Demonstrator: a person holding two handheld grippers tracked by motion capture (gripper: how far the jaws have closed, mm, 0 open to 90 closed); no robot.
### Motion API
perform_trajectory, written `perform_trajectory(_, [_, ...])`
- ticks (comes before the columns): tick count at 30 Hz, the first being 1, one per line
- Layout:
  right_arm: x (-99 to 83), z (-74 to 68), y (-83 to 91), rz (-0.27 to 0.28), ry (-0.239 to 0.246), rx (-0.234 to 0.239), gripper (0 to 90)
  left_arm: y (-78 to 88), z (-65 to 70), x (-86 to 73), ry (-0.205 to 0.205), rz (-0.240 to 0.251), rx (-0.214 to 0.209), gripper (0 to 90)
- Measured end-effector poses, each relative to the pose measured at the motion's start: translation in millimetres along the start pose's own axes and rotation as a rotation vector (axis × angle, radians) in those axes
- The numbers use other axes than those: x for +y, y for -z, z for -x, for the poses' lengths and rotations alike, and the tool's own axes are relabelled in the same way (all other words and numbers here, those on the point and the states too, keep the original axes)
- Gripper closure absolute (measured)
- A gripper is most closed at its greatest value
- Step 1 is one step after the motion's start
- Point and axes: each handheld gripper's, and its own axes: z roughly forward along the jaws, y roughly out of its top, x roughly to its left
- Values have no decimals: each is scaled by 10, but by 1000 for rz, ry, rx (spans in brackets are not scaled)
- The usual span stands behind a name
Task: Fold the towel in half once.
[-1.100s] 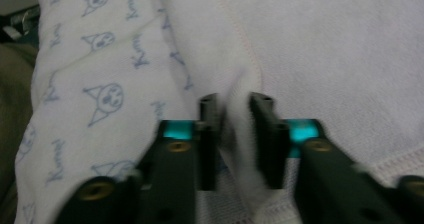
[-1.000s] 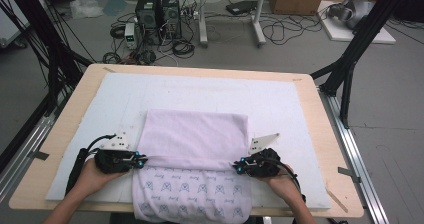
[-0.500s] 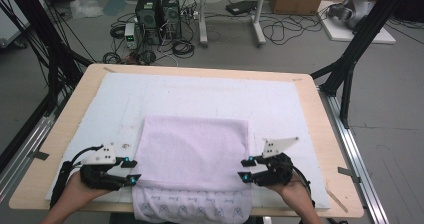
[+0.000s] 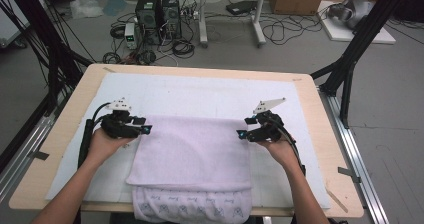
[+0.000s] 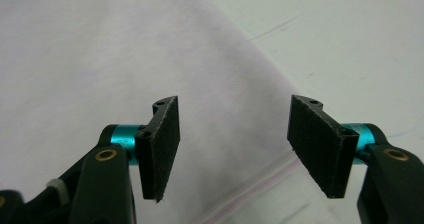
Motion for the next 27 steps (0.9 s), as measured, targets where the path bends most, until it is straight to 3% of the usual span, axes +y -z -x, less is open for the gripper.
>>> perform_trajectory(4, [-49,194,-126,19,-49,-21,334,-121,-199,23,31,-21,55,477])
perform_trajectory(8, [-159,343,-246,5,-105,-22,324,-288,-321,-61,79,-60,61,397])
perform_trajectory(10, [-186,374,-289,1,-112,-24,336,-373,-331,-99,78,-97,41,399])
perform_trajectory(11, [-197,385,-316,-8,-120,-19,356,-391,-308,-106,58,-92,56,410])
perform_trajectory(12, [-208,395,-349,-22,-120,-11,379,-391,-294,-103,44,-89,62,452])
perform_trajectory(14, [-217,383,-401,-41,-115,-30,460,-395,-271,-98,27,-98,4,696])
perform_trajectory(15, [-214,378,-394,-35,-103,-33,609,-399,-247,-90,6,-104,9,765])
perform_trajectory(16, [-215,383,-399,-27,-105,10,707,-398,-233,-79,-3,-107,13,804])
perform_trajectory(17, [-206,382,-409,-31,-104,26,793,-397,-225,-68,-9,-109,21,820])
perform_trajectory(18, [-189,378,-414,-32,-93,40,819,-393,-221,-58,-10,-106,34,827])
perform_trajectory(21, [-108,364,-389,-30,-37,1,847,-338,-272,22,2,-72,56,836])
perform_trajectory(23, [0,415,-326,-24,-51,-11,848,-299,-298,131,5,-56,75,839])
perform_trajectory(27, [358,503,-117,26,-25,-75,849,-153,-377,534,-6,-2,145,841])
